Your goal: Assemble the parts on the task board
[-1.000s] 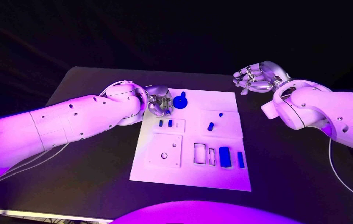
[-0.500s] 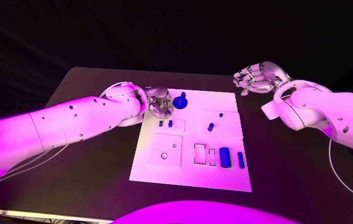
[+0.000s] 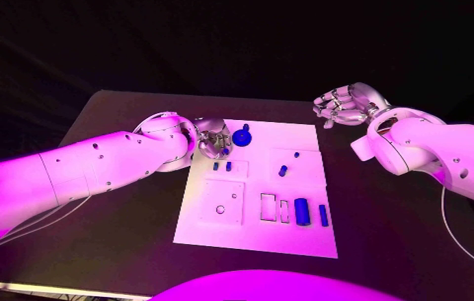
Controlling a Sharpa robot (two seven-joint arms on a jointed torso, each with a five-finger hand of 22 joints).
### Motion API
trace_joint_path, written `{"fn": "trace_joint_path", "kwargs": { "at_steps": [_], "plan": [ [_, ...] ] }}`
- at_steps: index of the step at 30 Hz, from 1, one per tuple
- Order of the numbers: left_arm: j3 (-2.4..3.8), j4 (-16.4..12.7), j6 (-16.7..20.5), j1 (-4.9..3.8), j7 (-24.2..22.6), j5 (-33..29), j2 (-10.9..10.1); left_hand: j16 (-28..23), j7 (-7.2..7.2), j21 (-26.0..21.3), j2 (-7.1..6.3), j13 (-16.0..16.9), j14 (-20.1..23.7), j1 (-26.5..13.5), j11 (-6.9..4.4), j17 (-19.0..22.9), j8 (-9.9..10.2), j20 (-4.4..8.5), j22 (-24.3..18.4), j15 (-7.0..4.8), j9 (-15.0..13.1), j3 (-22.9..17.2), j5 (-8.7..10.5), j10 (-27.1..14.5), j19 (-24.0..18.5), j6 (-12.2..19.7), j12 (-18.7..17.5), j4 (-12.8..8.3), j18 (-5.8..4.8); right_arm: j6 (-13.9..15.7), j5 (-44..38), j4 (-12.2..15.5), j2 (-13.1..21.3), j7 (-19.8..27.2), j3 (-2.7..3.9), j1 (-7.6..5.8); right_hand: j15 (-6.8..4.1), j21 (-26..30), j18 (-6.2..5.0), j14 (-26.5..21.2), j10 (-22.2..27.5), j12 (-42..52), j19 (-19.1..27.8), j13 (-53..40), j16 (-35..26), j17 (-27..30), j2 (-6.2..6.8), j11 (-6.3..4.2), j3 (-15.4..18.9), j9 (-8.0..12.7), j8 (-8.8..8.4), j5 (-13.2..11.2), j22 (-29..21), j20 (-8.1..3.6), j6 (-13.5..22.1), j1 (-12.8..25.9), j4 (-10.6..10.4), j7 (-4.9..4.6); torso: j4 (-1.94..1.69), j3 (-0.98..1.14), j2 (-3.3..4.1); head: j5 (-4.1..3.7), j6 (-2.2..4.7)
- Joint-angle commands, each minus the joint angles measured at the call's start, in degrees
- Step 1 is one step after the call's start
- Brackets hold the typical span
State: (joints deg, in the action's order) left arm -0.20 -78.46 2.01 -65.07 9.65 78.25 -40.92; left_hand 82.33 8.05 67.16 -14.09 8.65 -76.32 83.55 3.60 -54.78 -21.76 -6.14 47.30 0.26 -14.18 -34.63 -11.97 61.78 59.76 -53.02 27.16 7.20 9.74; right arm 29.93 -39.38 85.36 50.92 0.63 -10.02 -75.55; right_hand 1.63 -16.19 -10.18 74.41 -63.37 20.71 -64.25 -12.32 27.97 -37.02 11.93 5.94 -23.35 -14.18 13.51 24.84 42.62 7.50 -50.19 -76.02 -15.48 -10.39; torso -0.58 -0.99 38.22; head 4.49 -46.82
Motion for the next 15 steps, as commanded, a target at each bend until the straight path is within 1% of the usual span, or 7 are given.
{"fn": "trace_joint_path", "kwargs": {
  "at_steps": [1,4,6,15],
  "plan": [
    [-0.04,-0.1,0.0,0.09,0.3,-0.2,0.0,-0.2,0.04,-0.2,-0.2,0.1,0.4,-0.3,0.2,0.1,0.4,0.05,-0.1,-0.11,0.0,-0.1,-0.19,0.4,-0.3,0.5,-0.3,0.2,-0.43,-0.5,-0.2,0.0,-0.1,0.4,0.01,0.03,0.0,0.3,-0.18,0.2,-0.3,-0.2,-0.3,0.0,-0.1,-0.1,0.18,0.0,-0.2,0.1,-0.01,0.3,0.0,0.2,-0.1,0.2,0.1,-0.24,-0.02,-0.02,0.02,0.03,0.02],
    [-0.04,-0.2,0.2,0.09,0.4,-0.2,0.0,-0.2,0.08,-0.3,-0.28,0.2,0.4,-0.4,0.18,-0.1,0.7,0.07,-0.1,-0.12,0.1,-0.1,-0.18,0.4,-0.3,0.9,-0.4,0.3,-0.42,-0.5,-0.3,0.0,-0.2,0.3,0.01,0.03,0.0,0.3,-0.19,0.2,-0.3,-0.2,-0.3,0.1,-0.2,-0.1,0.24,0.0,-0.2,0.1,-0.02,0.2,-0.1,0.2,-0.1,0.1,0.2,-0.24,-0.05,-0.01,0.0,0.01,-0.07],
    [-0.04,-0.2,0.4,0.1,0.4,-0.2,0.0,-0.1,-0.03,-0.3,-0.57,0.4,0.1,-0.6,-0.02,-0.6,1.9,0.19,0.0,-0.26,0.3,-0.1,-0.18,0.8,-0.1,1.9,-0.7,0.4,-0.45,-0.5,-0.4,0.0,-0.3,0.3,0.01,0.03,0.0,0.3,-0.19,0.2,-0.3,-0.3,-0.3,0.1,-0.2,-0.1,0.24,0.0,-0.2,0.1,-0.02,0.2,-0.1,0.2,-0.1,0.1,0.2,-0.24,-0.01,-0.01,0.0,-0.02,-0.08],
    [-0.04,-0.1,0.6,0.1,0.6,-0.3,-0.1,-0.1,-0.26,-0.3,-0.86,0.8,-0.1,-0.7,-0.18,-0.8,3.2,0.35,0.1,-0.41,0.6,-0.1,-0.16,1.2,0.3,3.2,-1.1,0.5,-0.51,-0.6,-0.5,-0.2,-0.5,0.2,0.01,0.03,0.04,0.4,-0.18,0.2,-0.3,-0.4,-0.3,0.3,-0.5,-0.2,0.3,0.04,-0.3,0.1,-0.05,0.2,-0.2,0.22,-0.1,0.0,0.3,-0.28,0.0,-0.04,-0.02,0.0,-0.06]
  ]
}}
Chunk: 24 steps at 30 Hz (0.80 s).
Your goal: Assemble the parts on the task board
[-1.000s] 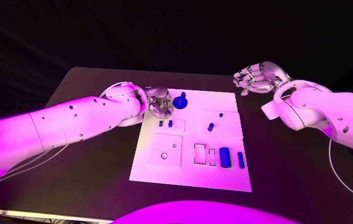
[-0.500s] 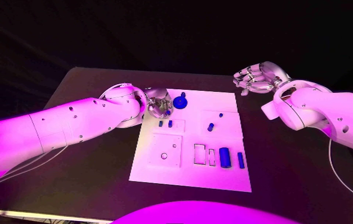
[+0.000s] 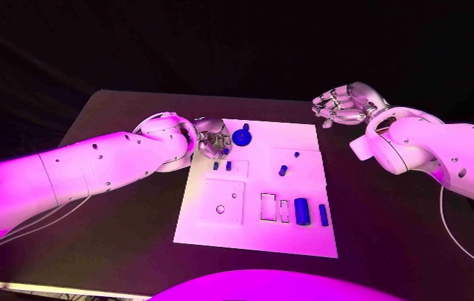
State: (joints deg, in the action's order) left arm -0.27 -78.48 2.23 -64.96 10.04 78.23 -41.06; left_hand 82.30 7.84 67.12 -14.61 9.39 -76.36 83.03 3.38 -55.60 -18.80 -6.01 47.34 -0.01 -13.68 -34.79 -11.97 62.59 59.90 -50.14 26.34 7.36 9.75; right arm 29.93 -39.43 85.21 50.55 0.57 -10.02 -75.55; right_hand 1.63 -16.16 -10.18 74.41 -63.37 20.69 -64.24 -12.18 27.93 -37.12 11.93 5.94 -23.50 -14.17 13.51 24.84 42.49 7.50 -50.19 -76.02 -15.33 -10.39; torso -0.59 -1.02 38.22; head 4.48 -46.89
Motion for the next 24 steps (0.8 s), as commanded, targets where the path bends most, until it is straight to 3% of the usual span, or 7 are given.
{"fn": "trace_joint_path", "kwargs": {
  "at_steps": [1,14,19,24],
  "plan": [
    [0.02,-0.1,0.3,-0.01,0.3,-0.2,0.0,0.0,-0.08,-0.3,-0.35,0.1,-0.1,-0.2,0.03,0.0,0.4,0.23,0.1,-0.15,0.1,0.0,-0.15,0.4,0.2,0.5,-0.3,0.3,-0.52,-0.6,-0.4,-0.1,-0.1,0.2,0.01,0.04,0.04,0.4,-0.18,0.2,-0.3,-0.4,-0.3,0.1,-0.4,-0.1,0.3,0.04,-0.1,0.1,-0.05,0.2,-0.1,0.22,-0.1,0.0,0.2,-0.28,0.01,-0.01,-0.02,0.02,0.02],
    [0.03,0.1,0.2,0.0,0.7,-0.4,-0.6,-0.1,-0.43,-0.4,-0.68,0.5,-0.2,-0.3,-0.16,0.1,2.0,0.4,0.1,-0.32,0.5,0.2,-0.11,0.8,0.4,2.1,-0.8,0.5,-0.55,-1.3,-1.3,-0.2,-0.2,-0.1,-0.03,0.19,0.31,1.1,-0.15,-0.1,0.7,-1.8,-0.1,1.2,-1.9,-0.5,0.84,0.42,-0.5,0.1,-0.09,-0.3,-0.8,0.42,0.0,-0.3,1.2,-0.57,0.03,-0.01,-0.01,0.07,0.11],
    [0.07,-0.4,0.2,0.0,0.0,-1.8,-1.5,-0.1,-0.81,-0.6,-1.48,0.9,-0.4,-1.4,-0.16,-0.5,3.3,0.42,0.0,-0.29,1.0,1.7,-0.12,0.9,0.5,3.8,-1.3,1.3,-0.6,-2.6,-4.0,-0.1,0.0,-0.3,-0.04,0.26,-0.14,-0.3,-0.27,3.3,1.8,-4.0,-2.6,3.2,-1.4,-2.1,2.21,0.54,-1.1,0.1,0.11,-4.3,-0.4,-0.11,-0.6,-2.4,4.4,-0.62,0.03,-0.01,0.01,-0.06,0.16],
    [0.38,-1.0,0.1,-0.02,-0.2,-2.7,-2.8,0.1,-1.35,-0.8,-1.46,1.2,-0.5,-1.5,-0.26,-1.1,4.5,0.44,0.0,-0.37,1.4,3.9,-0.15,1.0,0.8,5.2,-1.9,1.9,-0.64,-4.0,-6.7,-0.1,0.1,-0.8,-0.04,0.32,-0.54,-2.7,-0.19,6.3,2.7,-5.2,-4.8,4.7,1.1,-4.2,2.73,0.43,-1.1,0.2,0.17,-6.2,1.1,-0.72,-1.2,-2.8,6.2,-0.34,-0.04,0.02,-0.06,-0.13,0.11]
  ]
}}
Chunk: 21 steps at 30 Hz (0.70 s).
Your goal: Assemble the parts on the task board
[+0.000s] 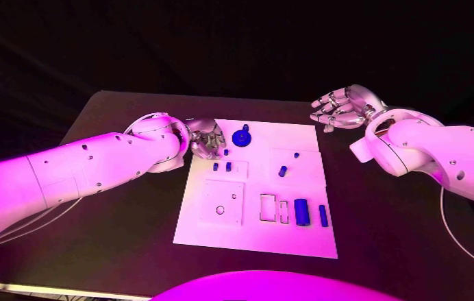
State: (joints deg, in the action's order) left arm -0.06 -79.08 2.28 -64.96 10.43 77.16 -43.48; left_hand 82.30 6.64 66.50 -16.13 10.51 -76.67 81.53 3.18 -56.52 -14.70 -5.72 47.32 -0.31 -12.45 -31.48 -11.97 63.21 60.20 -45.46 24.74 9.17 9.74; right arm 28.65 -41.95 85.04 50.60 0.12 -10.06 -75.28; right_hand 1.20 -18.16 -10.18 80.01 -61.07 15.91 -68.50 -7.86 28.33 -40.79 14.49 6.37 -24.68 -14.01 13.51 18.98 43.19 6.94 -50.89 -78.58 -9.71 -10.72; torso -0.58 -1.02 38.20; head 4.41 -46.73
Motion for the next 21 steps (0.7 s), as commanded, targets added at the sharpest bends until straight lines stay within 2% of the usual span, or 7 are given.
{"fn": "trace_joint_path", "kwargs": {
  "at_steps": [1,5,7,11,13,16,21],
  "plan": [
    [0.27,-0.5,0.1,-0.03,-0.6,-1.8,-0.7,0.1,-0.15,-0.2,0.05,0.1,-0.2,0.0,-0.06,-0.1,0.4,0.15,0.0,-0.07,0.1,0.6,-0.15,0.4,0.5,0.5,-0.3,0.1,-0.63,-3.1,-4.8,0.1,0.1,-0.4,0.0,0.06,-0.15,-1.0,-0.16,0.9,0.4,-0.6,-0.7,0.6,1.1,-0.8,0.19,-0.03,0.1,0.1,0.14,-0.4,0.7,-0.23,-0.6,-0.2,0.7,0.02,-0.07,0.03,-0.06,-0.1,-0.06],
    [0.83,-0.5,1.3,-0.05,-0.4,-2.6,-1.7,0.0,0.1,-0.3,0.58,0.3,-0.2,0.9,-0.12,-0.1,0.3,0.21,-0.2,-0.15,0.1,0.7,-0.27,0.4,0.5,0.2,-0.6,0.0,-0.6,-4.7,-7.4,0.0,0.1,-0.9,0.0,0.13,-0.49,-3.7,-0.14,3.5,0.2,-1.0,-2.4,1.5,5.2,-3.3,0.24,-0.27,-0.4,0.2,0.17,-0.7,2.9,-0.71,-1.1,-0.3,2.0,0.3,-0.04,0.02,-0.07,-0.15,0.03],
    [1.16,-0.3,3.5,-0.07,-0.5,-4.2,-2.3,0.0,0.87,-0.2,1.23,0.5,-0.3,2.4,0.01,-0.3,-0.2,0.27,-0.1,-0.12,0.0,0.1,-0.33,0.6,0.7,-1.1,-0.8,-0.5,-0.62,-5.5,-9.7,0.0,0.0,-1.2,0.0,0.18,-0.82,-8.6,0.24,6.2,-0.6,-1.0,-4.3,2.1,18.1,-12.8,0.03,-0.47,-1.4,0.2,0.47,-0.9,6.6,-1.09,-2.0,-0.7,3.0,0.56,0.01,0.0,-0.08,-0.2,0.01],
    [1.62,0.6,10.4,-0.23,-5.4,-16.6,-4.2,0.4,2.39,2.2,2.55,3.1,-1.4,5.6,1.19,-1.8,-5.7,-0.27,2.7,0.56,-2.2,-3.9,-0.47,2.2,2.8,-10.0,2.3,-3.1,-1.07,-6.2,-18.1,0.3,-0.5,-2.0,0.0,0.42,-0.89,-19.9,1.52,5.9,-2.2,-1.5,-5.5,3.4,28.5,-20.3,-0.09,-0.61,-4.7,0.4,0.3,-3.7,15.5,-1.23,-2.7,-1.4,5.1,0.71,0.22,0.1,-0.09,-0.28,0.16],
    [1.73,0.8,13.4,-0.3,-9.7,-25.7,-5.3,-2.7,2.63,-1.0,2.63,5.3,2.7,5.1,1.49,6.2,-7.5,-0.22,-3.3,0.82,-3.1,-6.2,-0.42,-0.3,-3.0,-9.4,4.9,-4.1,0.33,-6.7,-22.4,0.5,-0.7,-2.5,-0.01,0.55,-1.02,-24.0,2.02,6.3,-2.9,-1.3,-6.3,3.5,31.7,-22.6,-0.25,-0.94,-5.5,0.3,0.54,-4.4,18.4,-1.28,-3.2,-1.7,5.7,1.04,0.12,0.16,-0.07,-0.51,0.25],
    [1.81,0.6,15.2,-0.36,-15.7,-38.0,-6.8,-3.7,3.08,-2.1,2.99,6.2,3.9,4.2,1.82,8.4,-8.3,-0.6,-5.3,1.18,-3.6,-6.8,-0.29,-2.3,-5.3,-7.9,6.0,-4.5,0.79,-7.9,-28.7,0.7,-1.2,-3.5,-0.04,0.84,-1.28,-33.1,3.18,7.0,-4.2,-1.4,-8.3,3.7,38.5,-27.6,-0.35,-1.44,-6.9,0.1,1.02,-5.0,24.8,-1.45,-4.2,-1.3,6.7,1.53,0.0,0.13,-0.06,-0.92,0.34],
    [1.85,-0.8,13.6,-0.39,-24.8,-57.5,-8.9,-9.2,3.95,-4.1,3.97,6.3,10.8,1.6,2.73,20.2,-9.3,-1.56,-6.5,2.12,-4.2,-6.6,-0.28,-5.6,-7.6,-4.7,6.2,-3.7,0.83,-10.8,-37.7,0.6,-2.4,-6.3,-0.15,1.46,-1.22,-36.6,3.61,6.8,-4.9,-2.0,-8.5,3.9,41.0,-28.8,0.9,-1.62,-6.6,0.1,0.9,-4.4,27.7,-1.36,-4.0,1.2,6.3,1.92,-0.03,-0.04,0.02,-3.19,0.74]
  ]
}}
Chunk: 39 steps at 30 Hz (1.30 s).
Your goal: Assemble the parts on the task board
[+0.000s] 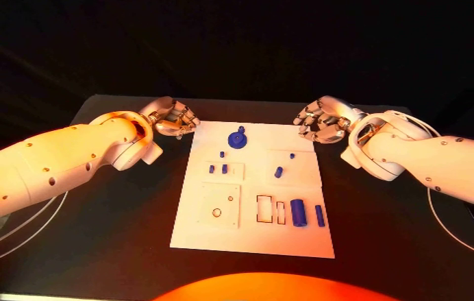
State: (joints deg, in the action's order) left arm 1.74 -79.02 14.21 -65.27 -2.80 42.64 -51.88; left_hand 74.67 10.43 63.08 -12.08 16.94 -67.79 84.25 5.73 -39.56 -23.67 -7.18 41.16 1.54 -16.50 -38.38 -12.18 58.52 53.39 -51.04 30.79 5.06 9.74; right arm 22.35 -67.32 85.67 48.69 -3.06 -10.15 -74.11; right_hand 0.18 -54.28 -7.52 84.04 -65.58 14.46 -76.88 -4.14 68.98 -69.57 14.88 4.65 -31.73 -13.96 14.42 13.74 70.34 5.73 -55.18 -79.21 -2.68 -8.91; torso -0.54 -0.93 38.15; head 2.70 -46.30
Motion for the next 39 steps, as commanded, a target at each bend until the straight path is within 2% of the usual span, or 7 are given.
{"fn": "trace_joint_path", "kwargs": {
  "at_steps": [1,5,12,19,22,33,39],
  "plan": [
    [0.06,-1.3,0.8,-0.07,-13.0,-25.7,-0.8,-2.3,0.21,-1.2,-0.1,-0.2,2.8,-1.7,0.26,4.6,-0.5,-0.24,-0.7,0.38,-0.3,0.8,-0.04,-1.3,-1.1,1.2,0.2,0.6,0.84,-5.0,-13.8,0.0,-0.7,-3.7,-0.08,0.44,-0.23,-0.6,0.97,2.7,-0.3,-0.7,-0.1,0.2,0.4,0.0,0.72,0.12,0.7,0.1,-0.08,1.0,0.7,-0.11,0.5,2.1,-0.8,0.15,-0.06,-0.13,0.08,-1.75,0.36],
    [0.05,-2.8,-1.5,-0.06,-16.3,-31.3,-1.8,-5.2,0.59,-3.9,-1.2,-0.9,6.7,-5.5,0.96,10.1,-0.9,-1.08,-2.3,1.27,-0.6,4.1,0.02,-3.8,-2.2,3.4,-0.7,3.2,0.71,-6.2,-17.6,-0.2,-1.6,-5.5,-0.15,0.85,-0.11,-1.1,1.02,2.5,0.9,-1.3,0.0,0.2,0.7,0.0,1.37,0.27,1.5,0.1,-0.25,0.6,1.2,0.02,0.8,2.8,-1.1,0.2,-0.05,-0.17,0.1,-2.94,0.57],
    [0.03,-5.1,-3.0,-0.02,-18.4,-34.9,-2.6,-6.5,0.77,-7.2,-1.09,-1.9,8.0,-5.4,1.36,10.9,-2.1,-1.54,-4.6,1.5,-1.1,6.4,-0.12,-4.9,-2.0,4.8,-1.1,4.3,0.88,-9.4,-22.3,-0.4,-2.8,-8.3,-0.33,1.25,0.02,-2.2,1.18,2.6,1.8,-1.8,-0.3,0.3,1.8,-0.7,1.45,0.4,1.9,0.0,-0.17,0.1,1.9,0.12,0.6,2.9,-1.1,0.21,-0.11,-0.17,0.1,-3.82,0.44],
    [0.03,-6.0,-3.8,-0.01,-18.9,-35.7,-2.9,-6.8,0.81,-7.8,-0.93,-2.1,8.1,-4.9,1.37,11.1,-2.5,-1.54,-5.1,1.51,-1.2,6.7,-0.14,-4.8,-1.7,5.0,-0.9,4.3,0.88,-12.3,-24.5,-0.4,-3.5,-10.1,-0.51,1.74,-0.12,-3.3,1.27,2.7,2.6,-2.3,-0.6,0.3,2.7,-1.2,1.56,0.22,2.5,0.0,-0.26,0.0,2.7,-0.02,0.8,3.0,-1.0,0.45,-0.01,-0.19,0.11,-3.87,0.17],
    [0.02,-6.0,-4.0,-0.01,-18.9,-35.8,-2.9,-6.9,0.81,-8.0,-0.83,-2.2,8.2,-4.8,1.36,11.1,-2.6,-1.53,-5.2,1.5,-1.2,6.7,-0.16,-4.8,-1.6,5.0,-0.9,4.2,0.88,-12.3,-25.2,-0.3,-3.6,-10.5,-0.54,1.98,-0.13,-3.4,1.29,2.8,2.7,-2.3,-0.6,0.3,2.8,-1.3,1.55,0.23,2.5,0.0,-0.26,0.0,2.7,-0.02,0.8,3.0,-1.0,0.44,-0.07,-0.11,0.08,-3.92,-0.07],
    [0.02,-6.1,-4.3,-0.01,-18.7,-35.9,-3.0,-7.0,0.85,-8.2,-0.74,-2.2,8.2,-4.6,1.37,11.2,-2.8,-1.51,-5.4,1.49,-1.3,6.8,-0.16,-4.8,-1.5,5.1,-0.9,4.2,0.88,-13.2,-25.8,-0.2,-4.5,-10.6,-0.57,2.75,0.08,-5.3,1.65,2.9,2.2,-2.0,-1.3,0.1,4.0,-2.0,0.83,0.41,2.2,-0.2,0.14,0.4,4.0,0.17,0.0,2.4,-0.9,0.22,-0.08,-0.18,0.1,-3.83,-0.25],
    [0.02,-6.1,-4.5,-0.01,-18.6,-35.9,-3.0,-7.0,0.86,-8.2,-0.73,-2.2,8.2,-4.5,1.38,11.2,-2.8,-1.51,-5.4,1.49,-1.3,6.8,-0.16,-4.8,-1.5,5.1,-0.8,4.2,0.88,-11.8,-25.3,-0.4,-5.0,-9.6,-0.57,3.31,-0.17,-7.5,1.94,3.0,0.4,-1.5,-2.0,0.0,5.3,-2.7,-0.12,0.03,0.9,-0.6,1.01,-0.1,5.4,0.03,-1.7,1.5,-0.7,0.58,-0.09,-0.15,0.07,-3.53,-0.32]
  ]
}}
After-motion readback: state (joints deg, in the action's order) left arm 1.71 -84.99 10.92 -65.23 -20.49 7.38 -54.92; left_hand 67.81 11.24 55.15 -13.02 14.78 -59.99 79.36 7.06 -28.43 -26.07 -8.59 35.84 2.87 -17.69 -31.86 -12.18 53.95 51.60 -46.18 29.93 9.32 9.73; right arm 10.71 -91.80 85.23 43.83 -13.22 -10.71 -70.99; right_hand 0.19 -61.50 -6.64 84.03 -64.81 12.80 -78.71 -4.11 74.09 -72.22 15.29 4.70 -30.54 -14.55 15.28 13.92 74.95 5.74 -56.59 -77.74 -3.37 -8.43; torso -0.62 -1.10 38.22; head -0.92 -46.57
